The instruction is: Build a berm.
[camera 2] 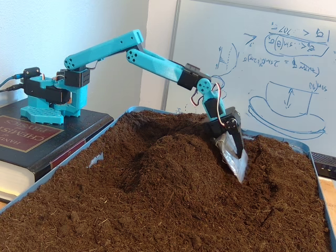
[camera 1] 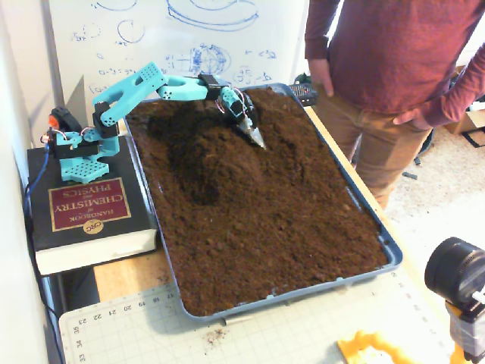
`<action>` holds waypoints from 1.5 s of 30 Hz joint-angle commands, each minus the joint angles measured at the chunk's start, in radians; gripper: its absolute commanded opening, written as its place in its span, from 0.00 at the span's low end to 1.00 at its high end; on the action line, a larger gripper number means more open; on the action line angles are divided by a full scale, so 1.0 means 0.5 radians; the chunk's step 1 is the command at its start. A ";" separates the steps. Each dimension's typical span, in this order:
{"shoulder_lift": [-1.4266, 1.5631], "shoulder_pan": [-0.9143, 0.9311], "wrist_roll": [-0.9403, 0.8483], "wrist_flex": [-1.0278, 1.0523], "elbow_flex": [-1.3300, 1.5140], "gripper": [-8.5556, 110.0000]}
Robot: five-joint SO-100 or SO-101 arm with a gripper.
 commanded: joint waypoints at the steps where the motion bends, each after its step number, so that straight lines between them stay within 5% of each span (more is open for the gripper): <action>1: 0.156 -0.012 -0.015 0.405 -0.009 0.08; 9: 0.417 -0.055 0.018 0.801 -0.012 0.08; 23: 0.923 -0.058 0.052 0.773 -0.212 0.08; 38: 0.031 -0.319 0.393 -0.669 -0.319 0.08; 45: -0.160 -0.313 0.295 -0.752 -0.276 0.08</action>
